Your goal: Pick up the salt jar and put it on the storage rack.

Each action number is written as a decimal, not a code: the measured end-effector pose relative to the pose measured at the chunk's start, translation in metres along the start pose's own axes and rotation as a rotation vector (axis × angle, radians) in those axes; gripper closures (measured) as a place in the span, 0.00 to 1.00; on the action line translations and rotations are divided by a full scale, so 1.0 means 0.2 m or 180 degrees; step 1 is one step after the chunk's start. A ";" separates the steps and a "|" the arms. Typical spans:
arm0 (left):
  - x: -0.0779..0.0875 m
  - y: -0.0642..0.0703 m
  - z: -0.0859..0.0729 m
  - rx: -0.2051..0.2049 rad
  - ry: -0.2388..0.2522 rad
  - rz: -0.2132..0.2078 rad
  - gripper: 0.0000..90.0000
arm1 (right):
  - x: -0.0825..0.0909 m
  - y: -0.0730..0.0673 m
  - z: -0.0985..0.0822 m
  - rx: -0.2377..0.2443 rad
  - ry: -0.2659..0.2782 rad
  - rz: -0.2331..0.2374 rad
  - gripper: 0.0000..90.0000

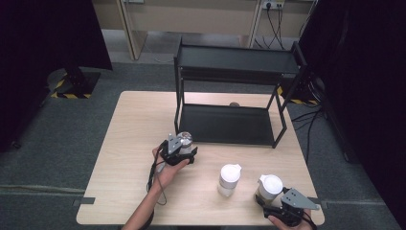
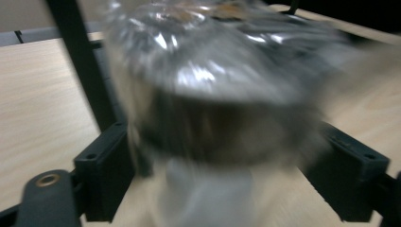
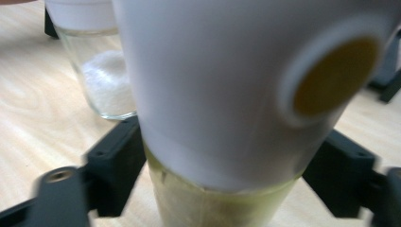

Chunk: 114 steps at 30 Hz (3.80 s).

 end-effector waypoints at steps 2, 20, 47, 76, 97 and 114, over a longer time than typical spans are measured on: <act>0.14 0.02 -0.05 -0.0027 0.0098 -0.0102 0.16 | 0.02 0.01 -0.04 0.0082 -0.0074 0.0118 0.17; 0.45 0.03 -0.14 0.0012 0.0712 -0.0033 0.16 | 0.19 0.30 -0.12 -0.0364 0.0245 -0.0540 0.13; 0.35 0.02 0.03 -0.0169 0.0786 0.0075 0.16 | 0.21 0.37 -0.09 -0.0719 0.0642 -0.1094 0.11; 0.08 -0.02 0.13 -0.0284 0.0655 0.0121 0.28 | 0.22 0.39 -0.09 -0.0778 0.0706 -0.1141 0.11; 0.07 0.01 0.14 -0.0296 0.0668 0.0083 0.39 | 0.22 0.39 -0.09 -0.0807 0.0724 -0.1122 0.11; 0.16 0.05 0.35 -0.0288 0.0877 0.0043 0.39 | 0.22 0.39 -0.09 -0.0835 0.0734 -0.1128 0.11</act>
Point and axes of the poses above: each handheld gripper's, and its own axes: x roughly backward along the jaws, z roughly out of its top, y roughly to its right, the point moved 6 cm from there along -x, roughly forward along the jaws
